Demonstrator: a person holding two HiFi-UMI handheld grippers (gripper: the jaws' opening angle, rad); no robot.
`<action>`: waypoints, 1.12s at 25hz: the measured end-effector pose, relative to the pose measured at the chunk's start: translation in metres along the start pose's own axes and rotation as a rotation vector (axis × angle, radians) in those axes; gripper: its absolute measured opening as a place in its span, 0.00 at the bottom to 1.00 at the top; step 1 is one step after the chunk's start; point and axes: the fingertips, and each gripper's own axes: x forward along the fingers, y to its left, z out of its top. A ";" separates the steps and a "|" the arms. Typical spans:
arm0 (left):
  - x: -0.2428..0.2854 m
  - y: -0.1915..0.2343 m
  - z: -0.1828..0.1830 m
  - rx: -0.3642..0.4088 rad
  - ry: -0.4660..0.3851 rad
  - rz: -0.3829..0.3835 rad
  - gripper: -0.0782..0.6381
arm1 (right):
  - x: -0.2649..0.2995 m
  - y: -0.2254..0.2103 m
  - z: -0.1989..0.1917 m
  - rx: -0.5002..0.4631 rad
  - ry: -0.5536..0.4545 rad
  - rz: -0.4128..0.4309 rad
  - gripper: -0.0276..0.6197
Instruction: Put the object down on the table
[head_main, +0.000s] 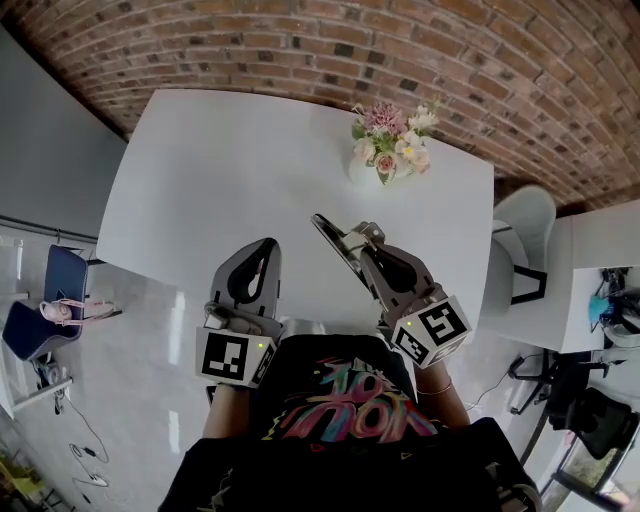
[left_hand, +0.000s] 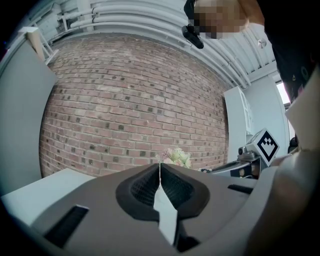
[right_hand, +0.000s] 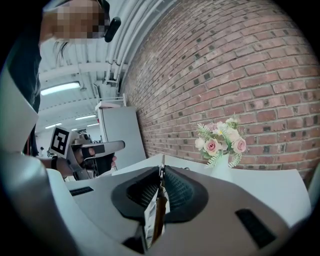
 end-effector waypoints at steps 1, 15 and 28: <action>0.001 -0.001 -0.002 -0.001 0.004 0.000 0.15 | 0.000 -0.001 -0.003 0.003 0.007 0.001 0.12; 0.020 -0.001 -0.039 -0.022 0.080 -0.008 0.15 | 0.023 -0.031 -0.057 0.092 0.099 -0.004 0.12; 0.027 -0.003 -0.069 -0.049 0.137 -0.022 0.15 | 0.044 -0.032 -0.116 0.134 0.219 0.021 0.12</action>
